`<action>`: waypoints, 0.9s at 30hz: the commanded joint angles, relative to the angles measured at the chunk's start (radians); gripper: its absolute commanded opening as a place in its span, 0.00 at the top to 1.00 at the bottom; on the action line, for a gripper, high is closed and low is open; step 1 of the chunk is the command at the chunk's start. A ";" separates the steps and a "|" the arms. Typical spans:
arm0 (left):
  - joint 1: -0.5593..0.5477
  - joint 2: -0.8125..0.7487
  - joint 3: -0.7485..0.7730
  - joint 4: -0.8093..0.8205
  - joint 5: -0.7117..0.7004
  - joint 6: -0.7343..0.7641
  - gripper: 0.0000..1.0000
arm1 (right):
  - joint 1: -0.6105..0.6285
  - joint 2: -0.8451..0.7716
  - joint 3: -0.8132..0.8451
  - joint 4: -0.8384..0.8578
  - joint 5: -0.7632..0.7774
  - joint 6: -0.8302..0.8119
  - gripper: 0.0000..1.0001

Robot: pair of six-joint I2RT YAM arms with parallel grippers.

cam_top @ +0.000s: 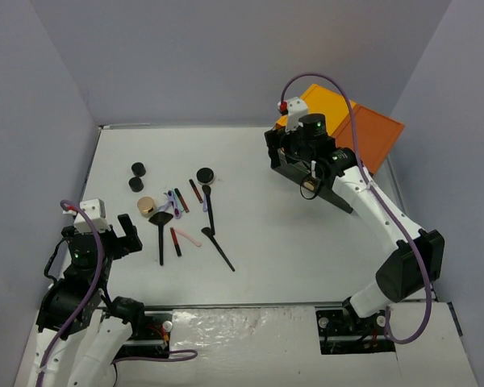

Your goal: Organize the makeup

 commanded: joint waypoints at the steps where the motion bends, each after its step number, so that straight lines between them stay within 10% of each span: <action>1: -0.001 0.017 0.008 0.064 0.005 0.001 0.03 | -0.033 0.026 0.089 0.018 -0.020 -0.038 0.09; 27: -0.001 0.025 0.008 0.066 0.008 0.004 0.03 | -0.036 0.034 0.001 -0.035 -0.324 -0.034 0.09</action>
